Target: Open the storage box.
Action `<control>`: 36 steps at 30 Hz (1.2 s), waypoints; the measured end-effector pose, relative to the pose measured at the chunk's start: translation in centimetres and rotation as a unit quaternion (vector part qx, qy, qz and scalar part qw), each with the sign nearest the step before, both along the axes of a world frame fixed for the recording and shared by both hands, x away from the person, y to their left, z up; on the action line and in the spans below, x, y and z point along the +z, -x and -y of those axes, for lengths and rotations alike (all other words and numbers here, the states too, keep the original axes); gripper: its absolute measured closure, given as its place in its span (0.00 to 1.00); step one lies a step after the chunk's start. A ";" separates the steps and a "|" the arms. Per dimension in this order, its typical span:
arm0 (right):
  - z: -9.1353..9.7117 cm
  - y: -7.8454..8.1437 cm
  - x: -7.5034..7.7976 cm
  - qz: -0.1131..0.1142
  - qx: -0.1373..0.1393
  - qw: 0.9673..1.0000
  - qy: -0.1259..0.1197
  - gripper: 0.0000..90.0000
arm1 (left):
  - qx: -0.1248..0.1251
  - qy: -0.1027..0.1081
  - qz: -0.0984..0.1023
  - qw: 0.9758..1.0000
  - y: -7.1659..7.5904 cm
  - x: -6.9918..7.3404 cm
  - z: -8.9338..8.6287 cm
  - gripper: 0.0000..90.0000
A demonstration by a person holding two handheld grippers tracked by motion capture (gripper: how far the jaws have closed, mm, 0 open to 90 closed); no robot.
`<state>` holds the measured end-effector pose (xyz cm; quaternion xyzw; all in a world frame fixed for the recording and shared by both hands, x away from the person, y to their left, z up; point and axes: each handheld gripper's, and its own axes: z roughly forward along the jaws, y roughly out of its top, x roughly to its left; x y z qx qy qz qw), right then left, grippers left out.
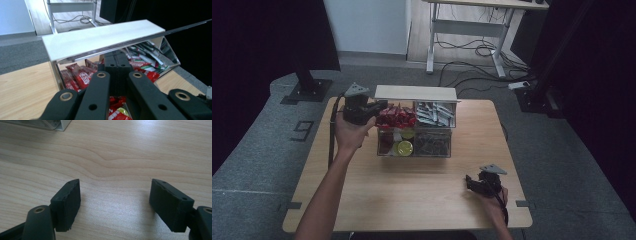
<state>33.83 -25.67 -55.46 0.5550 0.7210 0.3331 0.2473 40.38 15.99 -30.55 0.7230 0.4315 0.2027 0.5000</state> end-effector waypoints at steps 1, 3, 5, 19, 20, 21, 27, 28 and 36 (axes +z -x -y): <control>0.0 0.0 0.0 0.000 0.000 1.000 0.000 0.28 | 0.000 -0.001 0.002 1.000 0.0 0.2 0.0 1.00; 0.0 0.0 0.0 -0.001 0.000 1.000 -0.001 0.28 | 0.001 -0.003 0.004 1.000 -0.1 0.3 0.1 1.00; 0.0 0.0 0.0 -0.001 0.000 1.000 -0.001 0.28 | 0.002 -0.003 0.003 1.000 -0.2 0.4 0.1 1.00; 0.2 0.1 0.0 0.000 -0.003 1.000 -0.002 0.28 | 0.007 -0.012 -0.003 1.000 -1.1 0.4 0.3 1.00; 0.3 0.1 0.0 0.001 -0.003 1.000 -0.002 0.28 | 0.008 -0.014 -0.002 1.000 -1.1 0.5 0.3 1.00; 0.3 0.1 0.0 0.000 -0.003 1.000 -0.001 0.28 | 0.008 -0.015 -0.002 1.000 -1.1 0.5 0.3 1.00; 0.3 0.1 0.0 0.000 -0.005 1.000 -0.002 0.28 | 0.008 -0.016 -0.004 1.000 -1.2 0.6 0.3 1.00; 0.3 0.1 0.0 0.000 -0.005 1.000 -0.002 0.29 | 0.008 -0.016 -0.004 1.000 -1.2 0.6 0.4 1.00; 0.5 0.2 0.0 0.004 -0.008 1.000 -0.008 0.33 | 0.006 -0.019 -0.004 1.000 -1.3 0.6 0.5 1.00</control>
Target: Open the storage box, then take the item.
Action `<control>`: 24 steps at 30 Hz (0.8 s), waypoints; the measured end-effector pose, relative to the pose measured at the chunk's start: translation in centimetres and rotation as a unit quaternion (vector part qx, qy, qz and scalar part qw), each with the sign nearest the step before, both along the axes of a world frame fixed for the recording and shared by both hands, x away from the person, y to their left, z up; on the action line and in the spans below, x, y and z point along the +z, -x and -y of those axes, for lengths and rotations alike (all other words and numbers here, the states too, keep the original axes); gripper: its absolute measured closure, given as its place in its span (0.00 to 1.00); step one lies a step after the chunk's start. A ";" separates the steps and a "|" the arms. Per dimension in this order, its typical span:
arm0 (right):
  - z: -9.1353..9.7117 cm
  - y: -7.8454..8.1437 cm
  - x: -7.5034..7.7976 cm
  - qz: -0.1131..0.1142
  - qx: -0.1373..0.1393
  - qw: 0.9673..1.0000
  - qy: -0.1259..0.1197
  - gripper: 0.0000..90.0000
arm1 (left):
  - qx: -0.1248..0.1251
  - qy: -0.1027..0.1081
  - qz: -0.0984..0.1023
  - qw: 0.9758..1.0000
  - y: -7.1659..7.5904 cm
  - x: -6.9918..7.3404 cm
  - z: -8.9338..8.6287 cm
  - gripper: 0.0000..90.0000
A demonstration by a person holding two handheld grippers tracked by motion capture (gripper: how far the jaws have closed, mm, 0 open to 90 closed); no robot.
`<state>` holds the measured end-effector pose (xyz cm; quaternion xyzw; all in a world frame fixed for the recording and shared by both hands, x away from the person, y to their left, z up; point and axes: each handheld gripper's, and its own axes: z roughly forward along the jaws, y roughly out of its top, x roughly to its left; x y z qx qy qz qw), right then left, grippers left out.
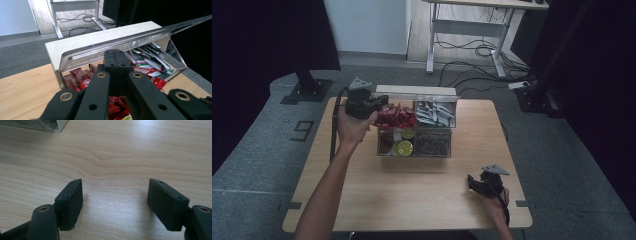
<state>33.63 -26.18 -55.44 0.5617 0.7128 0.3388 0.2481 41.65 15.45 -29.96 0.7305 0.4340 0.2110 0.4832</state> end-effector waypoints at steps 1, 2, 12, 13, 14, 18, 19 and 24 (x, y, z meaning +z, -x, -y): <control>0.1 0.0 0.0 0.000 0.000 1.000 -0.003 0.33 | 0.000 -0.001 0.000 1.000 0.0 0.0 0.0 1.00; 0.1 0.0 0.0 0.001 -0.001 1.000 -0.004 0.34 | 0.000 0.000 0.000 1.000 0.0 0.0 0.0 1.00; 0.1 0.6 2.3 0.045 0.002 0.999 -0.020 0.38 | -0.004 0.002 -0.001 1.000 -0.1 -0.1 0.0 1.00; 0.1 0.7 3.3 0.055 0.009 0.998 -0.031 0.42 | -0.004 0.002 -0.001 1.000 -0.2 -0.1 0.0 1.00; 0.1 0.7 3.3 0.055 0.009 0.998 -0.031 0.42 | -0.005 0.001 -0.002 1.000 -0.2 -0.1 0.1 1.00; -0.2 0.4 5.1 0.073 0.022 0.996 -0.049 0.43 | -0.006 0.000 -0.004 1.000 -0.3 -0.1 0.3 1.00; -0.3 0.4 5.6 0.076 0.026 0.995 -0.051 0.44 | -0.006 -0.001 -0.004 1.000 -0.3 -0.1 0.3 1.00; -1.1 -0.1 8.3 0.103 0.052 0.991 -0.060 0.48 | -0.008 0.000 -0.002 1.000 -0.3 -0.2 0.4 1.00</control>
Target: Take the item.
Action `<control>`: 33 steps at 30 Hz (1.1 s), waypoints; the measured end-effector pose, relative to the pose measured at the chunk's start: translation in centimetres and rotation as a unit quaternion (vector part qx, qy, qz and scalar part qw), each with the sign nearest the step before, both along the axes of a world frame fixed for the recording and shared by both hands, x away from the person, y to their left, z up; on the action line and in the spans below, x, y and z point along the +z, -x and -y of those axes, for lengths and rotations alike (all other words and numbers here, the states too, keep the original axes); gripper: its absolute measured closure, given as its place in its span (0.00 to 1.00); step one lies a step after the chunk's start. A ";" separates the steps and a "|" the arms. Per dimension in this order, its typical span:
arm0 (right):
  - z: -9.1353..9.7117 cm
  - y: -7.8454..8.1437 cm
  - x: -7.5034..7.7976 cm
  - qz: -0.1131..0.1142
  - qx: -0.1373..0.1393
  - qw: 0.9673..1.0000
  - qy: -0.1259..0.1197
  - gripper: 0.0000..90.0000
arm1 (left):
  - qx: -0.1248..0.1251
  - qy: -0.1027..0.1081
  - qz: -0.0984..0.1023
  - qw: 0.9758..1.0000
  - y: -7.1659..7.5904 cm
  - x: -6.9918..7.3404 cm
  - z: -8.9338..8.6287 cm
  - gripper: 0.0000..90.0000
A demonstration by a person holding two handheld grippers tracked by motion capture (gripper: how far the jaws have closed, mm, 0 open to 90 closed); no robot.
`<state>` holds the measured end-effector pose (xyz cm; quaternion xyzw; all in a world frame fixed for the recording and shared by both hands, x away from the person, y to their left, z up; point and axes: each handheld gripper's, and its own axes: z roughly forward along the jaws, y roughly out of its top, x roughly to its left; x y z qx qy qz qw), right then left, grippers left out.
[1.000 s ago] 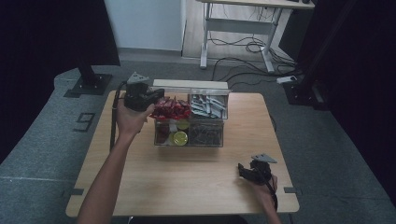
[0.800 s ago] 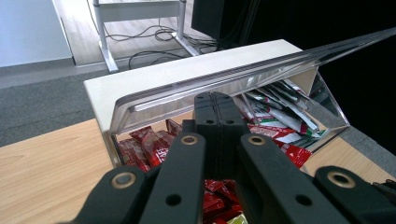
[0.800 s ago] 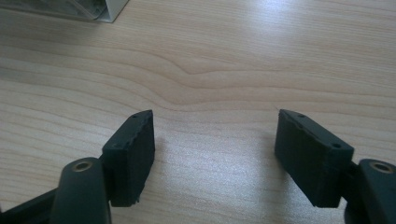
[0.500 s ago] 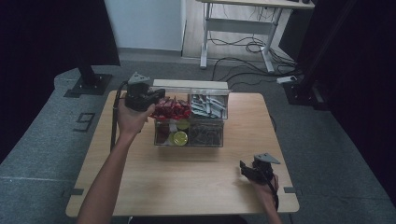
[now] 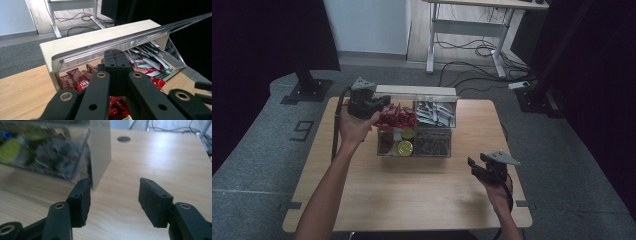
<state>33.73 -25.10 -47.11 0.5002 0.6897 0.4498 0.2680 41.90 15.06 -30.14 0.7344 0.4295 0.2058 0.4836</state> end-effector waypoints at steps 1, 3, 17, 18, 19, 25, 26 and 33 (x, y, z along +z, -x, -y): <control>-0.1 -0.1 0.3 0.005 0.002 1.000 0.001 0.49 | 0.000 0.001 0.000 1.000 0.0 0.0 0.0 1.00; -0.3 -0.2 0.8 0.009 0.004 1.000 0.000 0.49 | 0.000 0.001 0.000 1.000 0.0 0.0 0.0 1.00; -3.3 -2.0 7.5 0.057 0.053 0.997 0.003 0.57 | -0.002 0.002 0.000 1.000 0.1 0.1 -0.1 1.00; -3.5 -2.1 7.9 0.059 0.055 0.997 0.004 0.57 | -0.001 0.002 0.000 1.000 0.1 0.1 -0.1 1.00; -3.8 -2.2 8.2 0.062 0.056 0.996 0.005 0.57 | -0.001 0.002 -0.001 1.000 0.1 0.1 -0.1 1.00; -5.0 -2.6 9.2 0.065 0.068 0.996 0.005 0.58 | -0.002 0.003 -0.001 1.000 0.1 0.1 -0.1 1.00; -5.1 -2.7 9.2 0.065 0.070 0.995 0.006 0.59 | -0.002 0.003 -0.001 1.000 0.1 0.1 -0.1 1.00; -5.9 -3.3 9.7 0.064 0.076 0.995 0.010 0.59 | -0.002 0.005 -0.001 1.000 0.0 0.1 -0.1 1.00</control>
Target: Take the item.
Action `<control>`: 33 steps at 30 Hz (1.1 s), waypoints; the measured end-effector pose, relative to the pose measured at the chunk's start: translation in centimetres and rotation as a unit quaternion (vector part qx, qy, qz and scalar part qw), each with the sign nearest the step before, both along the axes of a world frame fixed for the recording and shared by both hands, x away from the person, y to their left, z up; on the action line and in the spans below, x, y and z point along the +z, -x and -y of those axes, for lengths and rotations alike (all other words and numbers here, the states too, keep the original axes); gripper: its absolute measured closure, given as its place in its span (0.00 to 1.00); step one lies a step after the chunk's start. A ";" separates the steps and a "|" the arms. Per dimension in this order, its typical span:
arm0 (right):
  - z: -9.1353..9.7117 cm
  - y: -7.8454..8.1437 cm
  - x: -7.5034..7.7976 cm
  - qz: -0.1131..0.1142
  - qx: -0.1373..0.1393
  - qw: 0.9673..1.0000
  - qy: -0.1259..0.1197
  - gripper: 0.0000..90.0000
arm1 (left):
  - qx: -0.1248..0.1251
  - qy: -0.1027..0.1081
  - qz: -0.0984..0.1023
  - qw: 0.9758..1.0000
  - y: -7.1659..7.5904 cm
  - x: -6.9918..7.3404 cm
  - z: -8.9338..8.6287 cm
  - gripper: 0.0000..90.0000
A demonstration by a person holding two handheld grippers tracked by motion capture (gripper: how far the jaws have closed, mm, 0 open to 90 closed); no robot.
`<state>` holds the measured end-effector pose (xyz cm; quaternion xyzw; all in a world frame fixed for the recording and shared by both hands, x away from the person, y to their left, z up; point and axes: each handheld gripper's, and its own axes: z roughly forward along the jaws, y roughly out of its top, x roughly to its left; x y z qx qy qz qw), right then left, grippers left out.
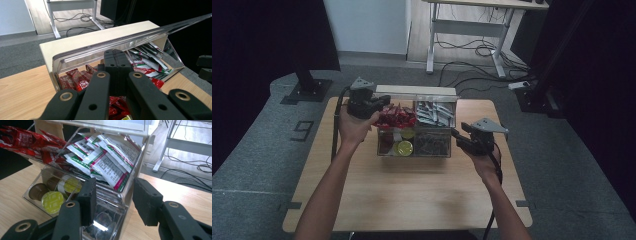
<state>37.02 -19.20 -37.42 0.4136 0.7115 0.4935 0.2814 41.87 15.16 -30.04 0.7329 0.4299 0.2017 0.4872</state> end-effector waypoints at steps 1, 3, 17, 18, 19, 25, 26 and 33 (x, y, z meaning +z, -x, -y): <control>-0.2 -0.1 0.1 0.001 0.001 1.000 0.000 0.59 | 0.000 0.000 0.000 1.000 0.0 0.0 0.0 1.00; -0.5 -0.2 0.3 0.002 0.003 1.000 0.001 0.60 | 0.000 0.000 0.000 1.000 0.0 0.0 0.0 1.00; -2.0 -1.2 0.7 0.000 0.014 1.000 -0.001 0.61 | 0.000 0.002 0.000 1.000 0.0 -0.1 0.0 1.00; -2.1 -1.3 0.7 -0.002 0.014 1.000 -0.002 0.61 | 0.000 0.002 0.001 1.000 0.0 -0.1 0.0 1.00; -2.2 -1.4 0.6 -0.002 0.014 1.000 -0.001 0.61 | -0.001 0.001 0.000 1.000 0.0 -0.1 0.0 1.00; -3.1 -2.1 0.4 -0.005 0.017 1.000 -0.002 0.61 | -0.001 0.001 0.000 1.000 0.0 0.0 -0.1 1.00; -3.4 -2.2 0.3 -0.006 0.017 1.000 0.001 0.61 | -0.001 0.001 0.000 1.000 0.0 0.0 -0.1 1.00; -4.1 -2.8 0.4 -0.004 0.013 1.000 0.003 0.61 | -0.001 0.002 0.001 1.000 0.0 0.0 -0.1 1.00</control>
